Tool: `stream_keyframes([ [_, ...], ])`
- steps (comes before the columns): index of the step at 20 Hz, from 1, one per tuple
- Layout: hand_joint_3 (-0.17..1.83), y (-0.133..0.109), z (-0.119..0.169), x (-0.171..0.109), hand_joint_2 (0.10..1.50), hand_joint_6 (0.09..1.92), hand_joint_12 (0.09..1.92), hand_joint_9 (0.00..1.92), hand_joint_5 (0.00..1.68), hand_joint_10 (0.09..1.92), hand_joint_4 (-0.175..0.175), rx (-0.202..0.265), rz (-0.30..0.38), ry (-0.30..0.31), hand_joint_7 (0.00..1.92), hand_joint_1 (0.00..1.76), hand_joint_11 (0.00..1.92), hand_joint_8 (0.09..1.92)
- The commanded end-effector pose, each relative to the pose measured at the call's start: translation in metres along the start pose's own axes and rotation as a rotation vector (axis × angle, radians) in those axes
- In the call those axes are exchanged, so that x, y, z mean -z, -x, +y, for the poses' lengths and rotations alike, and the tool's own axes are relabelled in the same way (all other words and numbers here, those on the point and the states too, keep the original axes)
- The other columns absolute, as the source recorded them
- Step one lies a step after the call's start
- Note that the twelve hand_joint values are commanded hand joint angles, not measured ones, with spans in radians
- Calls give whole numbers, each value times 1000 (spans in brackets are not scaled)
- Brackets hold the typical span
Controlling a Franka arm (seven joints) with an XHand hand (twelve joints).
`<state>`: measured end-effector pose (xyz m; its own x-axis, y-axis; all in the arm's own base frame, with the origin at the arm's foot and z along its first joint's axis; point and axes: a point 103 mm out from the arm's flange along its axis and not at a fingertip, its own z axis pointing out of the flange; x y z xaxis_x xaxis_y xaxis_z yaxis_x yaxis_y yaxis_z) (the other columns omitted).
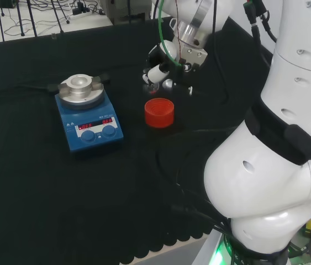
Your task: Place the round-bottom flask on the heater.
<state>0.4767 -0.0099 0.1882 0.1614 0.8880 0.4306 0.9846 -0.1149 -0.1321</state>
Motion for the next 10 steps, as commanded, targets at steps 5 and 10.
stream_keyframes([
  [5,941,-36,10,16,551,973,1287,853,1187,543,175,49,-35,-8,703,1115,440,616],
  [10,940,-66,26,18,551,972,1285,850,1187,541,175,88,-62,-31,701,1115,444,614],
])
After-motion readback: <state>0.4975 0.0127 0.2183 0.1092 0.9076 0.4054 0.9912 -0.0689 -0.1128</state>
